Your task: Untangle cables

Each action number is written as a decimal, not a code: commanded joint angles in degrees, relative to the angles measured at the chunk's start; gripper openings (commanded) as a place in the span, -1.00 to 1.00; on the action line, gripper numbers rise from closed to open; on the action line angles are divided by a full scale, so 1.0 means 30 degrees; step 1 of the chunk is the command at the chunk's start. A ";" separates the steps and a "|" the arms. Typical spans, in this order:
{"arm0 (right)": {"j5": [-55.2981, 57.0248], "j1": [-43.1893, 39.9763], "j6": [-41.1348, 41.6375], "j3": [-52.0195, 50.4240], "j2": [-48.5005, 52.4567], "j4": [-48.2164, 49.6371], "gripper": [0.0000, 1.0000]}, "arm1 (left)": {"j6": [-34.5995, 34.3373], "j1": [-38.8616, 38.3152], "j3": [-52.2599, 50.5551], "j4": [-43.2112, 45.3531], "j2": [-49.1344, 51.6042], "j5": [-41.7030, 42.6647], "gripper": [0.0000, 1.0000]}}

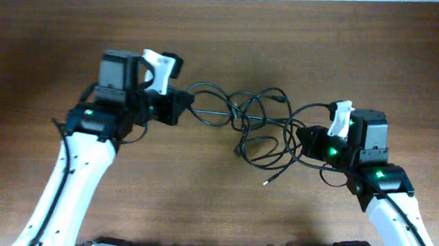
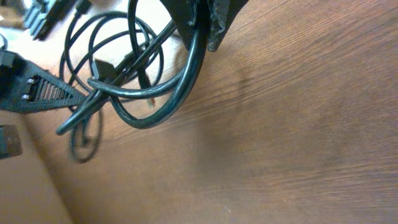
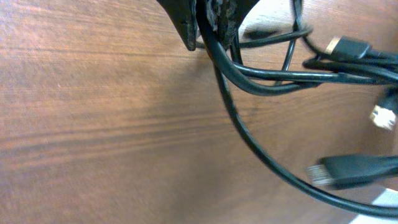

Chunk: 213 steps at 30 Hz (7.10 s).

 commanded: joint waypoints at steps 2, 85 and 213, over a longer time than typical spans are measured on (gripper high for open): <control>0.7992 -0.1180 0.0168 0.0947 -0.0182 -0.0750 -0.81 | -0.1042 0.4641 0.0197 0.0153 -0.1377 -0.2157 -1.00; -0.5056 -0.0605 -0.6397 0.2827 0.3912 -0.3519 0.18 | -0.2805 -0.1377 0.6178 0.5078 -0.0313 0.1552 -1.00; 0.1115 0.5173 -1.5402 2.8188 1.6961 -1.9875 0.57 | -0.6455 0.4707 0.6186 -0.9486 0.7686 -1.0338 0.74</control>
